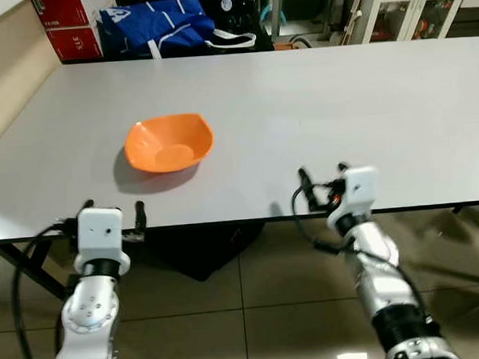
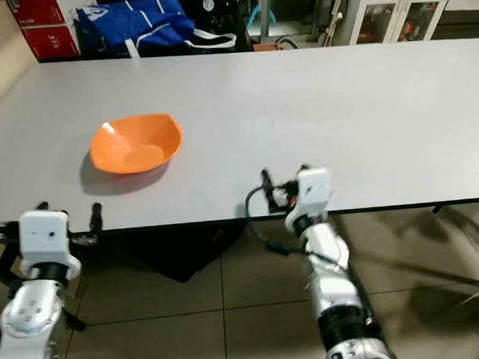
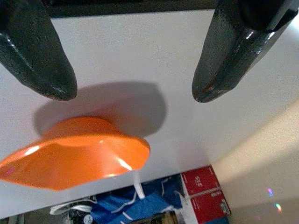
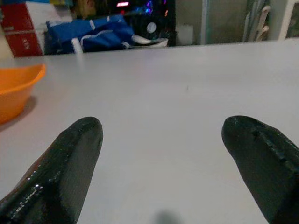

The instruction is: Setting the table

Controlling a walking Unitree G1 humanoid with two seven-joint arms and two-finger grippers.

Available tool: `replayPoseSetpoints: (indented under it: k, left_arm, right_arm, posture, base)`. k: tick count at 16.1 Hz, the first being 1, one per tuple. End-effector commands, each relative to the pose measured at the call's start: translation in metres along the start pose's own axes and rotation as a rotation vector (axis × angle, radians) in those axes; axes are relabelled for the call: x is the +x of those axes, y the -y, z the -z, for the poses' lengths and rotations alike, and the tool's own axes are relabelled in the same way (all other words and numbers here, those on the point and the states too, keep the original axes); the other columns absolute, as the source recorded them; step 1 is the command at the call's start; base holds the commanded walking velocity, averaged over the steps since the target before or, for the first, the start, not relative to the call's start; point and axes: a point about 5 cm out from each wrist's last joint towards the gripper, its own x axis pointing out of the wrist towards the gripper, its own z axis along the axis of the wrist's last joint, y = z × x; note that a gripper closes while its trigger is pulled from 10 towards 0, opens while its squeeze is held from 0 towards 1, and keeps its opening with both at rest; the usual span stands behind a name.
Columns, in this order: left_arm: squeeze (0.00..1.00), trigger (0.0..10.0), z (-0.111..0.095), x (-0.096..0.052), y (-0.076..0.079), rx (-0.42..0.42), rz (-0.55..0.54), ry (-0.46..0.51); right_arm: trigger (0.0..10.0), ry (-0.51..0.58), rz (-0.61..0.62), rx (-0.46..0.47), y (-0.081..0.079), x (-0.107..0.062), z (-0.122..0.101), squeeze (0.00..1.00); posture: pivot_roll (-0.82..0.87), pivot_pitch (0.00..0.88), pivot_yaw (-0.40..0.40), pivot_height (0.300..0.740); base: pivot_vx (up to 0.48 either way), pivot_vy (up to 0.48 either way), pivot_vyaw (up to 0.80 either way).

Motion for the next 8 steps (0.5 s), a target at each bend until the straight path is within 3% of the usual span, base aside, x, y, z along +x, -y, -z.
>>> replayPoseSetpoints:
  k: [1, 4, 7, 8]
  left_arm:
    - [0.00, 10.0, 0.000, 0.003, 0.000, -0.009, -0.009, 0.008]
    - [0.00, 10.0, 0.002, 0.008, 0.016, -0.112, 0.089, -0.046]
    - [0.00, 10.0, -0.002, 0.010, 0.022, -0.175, 0.103, -0.063]
    - [0.00, 10.0, -0.005, 0.010, 0.022, -0.236, 0.098, -0.062]
  right_arm:
    - [10.0, 0.011, 0.005, -0.005, 0.000, 0.000, 0.000, 0.00]
    - [10.0, -0.006, 0.020, -0.038, -0.001, 0.003, 0.001, 0.00]
    - [10.0, -0.009, 0.009, -0.027, -0.002, 0.004, 0.001, 0.00]
    - [10.0, -0.008, -0.003, 0.006, -0.005, 0.005, 0.000, 0.00]
  posture:
    - [-0.07, 0.000, 0.044, 0.740]
    - [-0.07, 0.000, 0.043, 0.740]
    - [-0.06, 0.000, 0.038, 0.740]
    - [-0.06, 0.000, 0.036, 0.740]
  base:
    - [0.000, 0.000, 0.00]
    - [0.000, 0.000, 0.00]
    - [0.000, 0.000, 0.00]
    - [0.000, 0.000, 0.00]
